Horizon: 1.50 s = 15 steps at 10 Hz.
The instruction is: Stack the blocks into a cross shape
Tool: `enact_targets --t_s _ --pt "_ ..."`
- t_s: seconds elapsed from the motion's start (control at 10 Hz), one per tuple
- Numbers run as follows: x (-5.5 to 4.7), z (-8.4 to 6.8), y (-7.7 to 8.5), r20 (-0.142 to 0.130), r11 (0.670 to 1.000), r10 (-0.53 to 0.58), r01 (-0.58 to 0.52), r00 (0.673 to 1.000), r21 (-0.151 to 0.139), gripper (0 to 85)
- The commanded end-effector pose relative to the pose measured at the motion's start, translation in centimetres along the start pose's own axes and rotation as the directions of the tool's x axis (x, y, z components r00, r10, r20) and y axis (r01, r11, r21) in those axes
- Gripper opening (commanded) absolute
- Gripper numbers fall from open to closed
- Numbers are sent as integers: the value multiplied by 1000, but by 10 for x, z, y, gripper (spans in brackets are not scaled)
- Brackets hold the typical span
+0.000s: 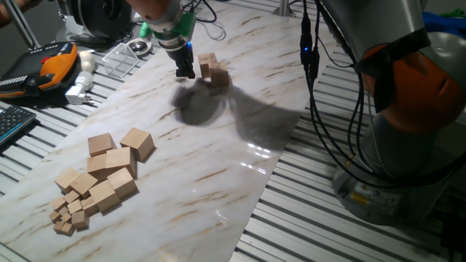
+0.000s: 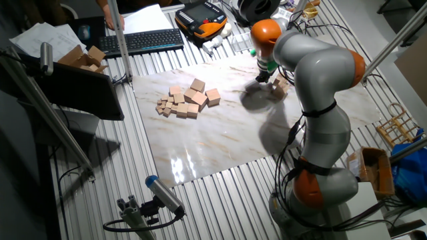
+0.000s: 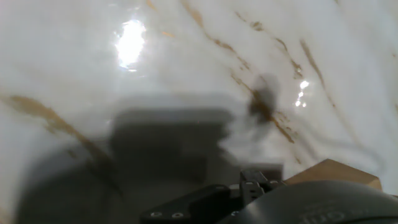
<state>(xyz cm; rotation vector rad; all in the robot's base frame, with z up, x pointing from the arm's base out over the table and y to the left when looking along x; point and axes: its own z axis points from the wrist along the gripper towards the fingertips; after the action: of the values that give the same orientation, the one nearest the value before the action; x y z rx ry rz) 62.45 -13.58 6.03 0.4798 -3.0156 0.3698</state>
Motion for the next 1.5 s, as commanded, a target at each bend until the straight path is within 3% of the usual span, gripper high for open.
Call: enact_targets --t_s 0.0,0.1,0.4,0.6,0.7,0.9,1.4 --pt "0 0 0 -22 999 -5 4 1000 -41 0" --pt "0 0 0 -34 999 16 -17 999 -44 0" --pt "0 0 0 -51 995 99 -99 994 6 0" --pt "0 0 -4 -53 996 89 -89 995 0 0" --pt "1 0 -16 -55 997 76 -76 996 1 0" --pt "4 3 -33 -41 998 57 -57 998 2 0" --pt "-12 8 -35 -26 999 47 -46 999 7 0"
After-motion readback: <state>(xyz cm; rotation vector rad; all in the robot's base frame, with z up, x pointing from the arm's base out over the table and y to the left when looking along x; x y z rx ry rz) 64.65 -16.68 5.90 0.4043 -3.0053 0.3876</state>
